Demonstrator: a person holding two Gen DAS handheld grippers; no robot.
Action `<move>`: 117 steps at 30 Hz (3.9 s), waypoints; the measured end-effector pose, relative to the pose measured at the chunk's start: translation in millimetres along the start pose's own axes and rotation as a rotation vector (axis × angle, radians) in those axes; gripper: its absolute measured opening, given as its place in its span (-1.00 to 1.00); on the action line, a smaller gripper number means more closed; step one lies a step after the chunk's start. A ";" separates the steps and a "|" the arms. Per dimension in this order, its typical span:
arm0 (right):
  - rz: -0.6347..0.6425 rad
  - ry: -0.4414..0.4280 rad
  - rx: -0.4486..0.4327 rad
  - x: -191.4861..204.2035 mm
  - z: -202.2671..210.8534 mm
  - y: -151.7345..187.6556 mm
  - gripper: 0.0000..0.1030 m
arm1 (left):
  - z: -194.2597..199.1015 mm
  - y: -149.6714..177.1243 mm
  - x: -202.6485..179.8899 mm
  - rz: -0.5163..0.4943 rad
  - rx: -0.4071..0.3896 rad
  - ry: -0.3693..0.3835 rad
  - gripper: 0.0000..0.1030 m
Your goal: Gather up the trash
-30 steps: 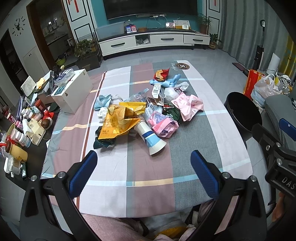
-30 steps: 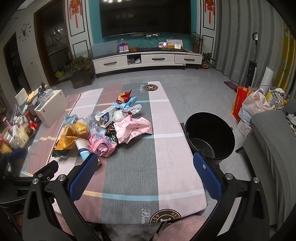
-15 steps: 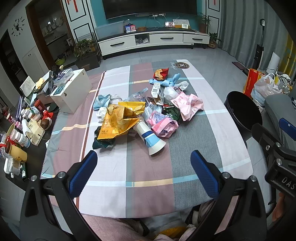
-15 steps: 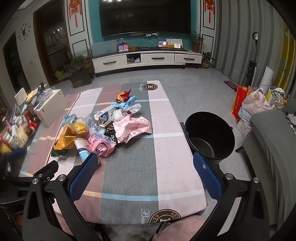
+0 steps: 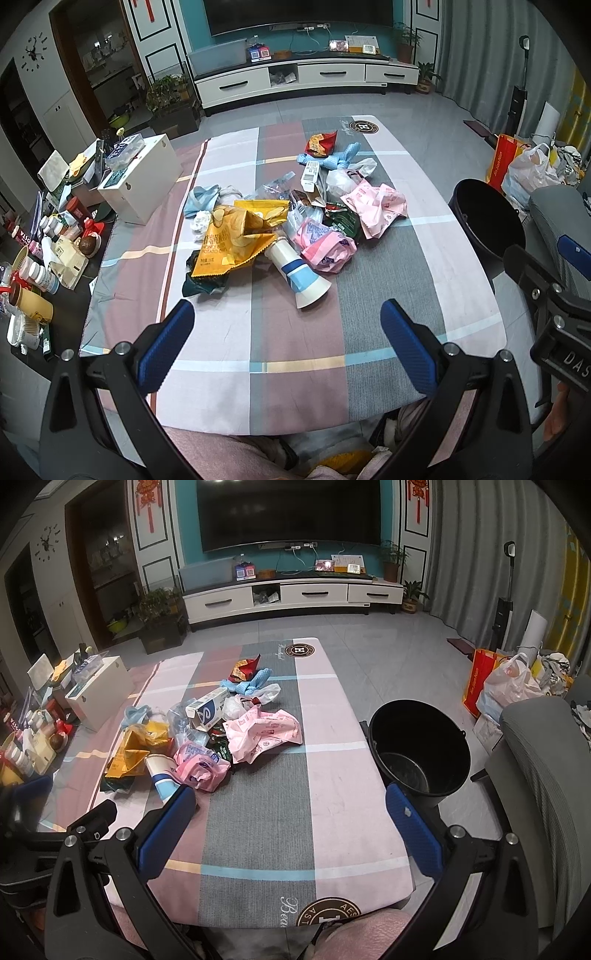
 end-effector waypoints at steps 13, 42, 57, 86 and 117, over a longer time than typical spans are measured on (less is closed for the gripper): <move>-0.003 0.001 0.004 -1.7 -2.3 0.0 0.95 | -5.2 0.2 -1.6 -0.003 0.006 0.001 0.95; 0.132 -0.339 0.015 58.2 -115.3 29.9 0.95 | -105.5 0.6 63.8 0.295 -0.004 0.450 0.95; 0.156 -0.532 0.047 104.1 -146.2 24.4 0.82 | -175.9 7.7 53.1 0.347 0.050 0.406 -0.18; -0.008 -0.741 0.106 102.3 -132.9 16.5 -0.39 | -89.3 35.0 35.1 0.169 0.071 0.704 -0.37; -0.735 -0.123 0.065 -206.7 -241.6 27.1 0.20 | -251.5 -126.2 -259.5 -0.041 0.124 0.778 0.28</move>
Point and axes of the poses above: each gripper's, at about its wrist camera, not at the fingertips, and z roughly against the way its jaws point, x to its left, y to its underside, the point moved 7 cm from there along -z, roughly the way its jaws point, and after that the axes turned 15 degrees about y, right-handed, at the moved point
